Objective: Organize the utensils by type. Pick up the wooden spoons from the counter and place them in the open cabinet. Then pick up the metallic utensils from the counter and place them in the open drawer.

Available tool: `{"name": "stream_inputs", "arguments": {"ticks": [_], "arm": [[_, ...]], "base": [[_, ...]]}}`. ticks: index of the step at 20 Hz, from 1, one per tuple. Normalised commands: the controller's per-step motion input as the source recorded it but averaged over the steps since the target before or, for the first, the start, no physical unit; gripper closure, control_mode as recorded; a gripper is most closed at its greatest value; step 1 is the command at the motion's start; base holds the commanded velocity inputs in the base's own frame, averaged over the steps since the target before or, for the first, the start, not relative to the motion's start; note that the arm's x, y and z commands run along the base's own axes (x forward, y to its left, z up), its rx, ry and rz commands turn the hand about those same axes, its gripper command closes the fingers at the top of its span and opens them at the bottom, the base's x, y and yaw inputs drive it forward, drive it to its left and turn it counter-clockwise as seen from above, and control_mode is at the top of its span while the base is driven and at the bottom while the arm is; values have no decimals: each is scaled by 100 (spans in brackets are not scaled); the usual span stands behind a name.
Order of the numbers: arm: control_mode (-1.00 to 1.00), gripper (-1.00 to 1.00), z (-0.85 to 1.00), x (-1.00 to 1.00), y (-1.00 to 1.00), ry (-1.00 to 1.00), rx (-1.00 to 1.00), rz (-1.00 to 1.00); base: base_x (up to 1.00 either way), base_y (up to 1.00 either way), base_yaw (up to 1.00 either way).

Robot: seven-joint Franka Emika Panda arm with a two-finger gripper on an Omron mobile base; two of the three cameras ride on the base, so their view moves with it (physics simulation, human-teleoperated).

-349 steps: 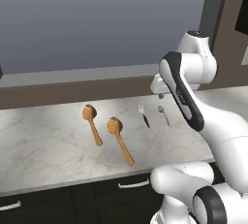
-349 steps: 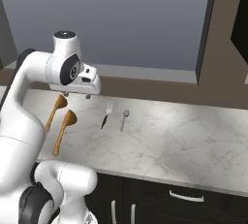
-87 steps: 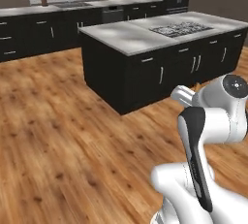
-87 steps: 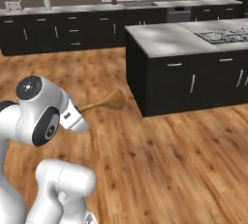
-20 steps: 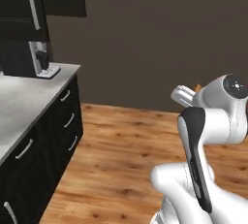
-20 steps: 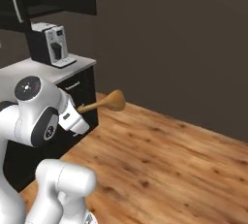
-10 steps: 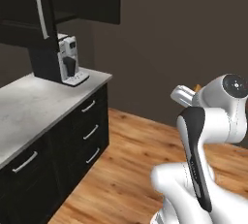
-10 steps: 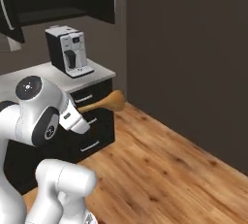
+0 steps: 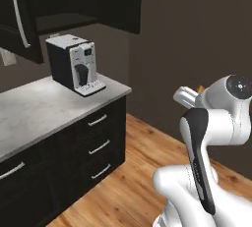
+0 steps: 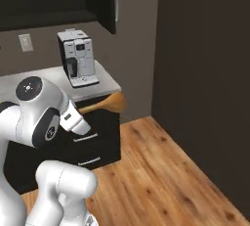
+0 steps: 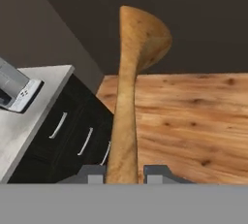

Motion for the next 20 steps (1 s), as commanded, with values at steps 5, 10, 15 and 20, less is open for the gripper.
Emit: {"name": "stream_inputs", "arguments": {"ticks": [5,10,15,20], "arm": [[100,100,0,0,0,0,0,0],[100,100,0,0,0,0,0,0],[100,100,0,0,0,0,0,0],[100,100,0,0,0,0,0,0]], "base": [[50,-64,50],[36,-56,51],[33,-50,51],[49,-25,41]]}}
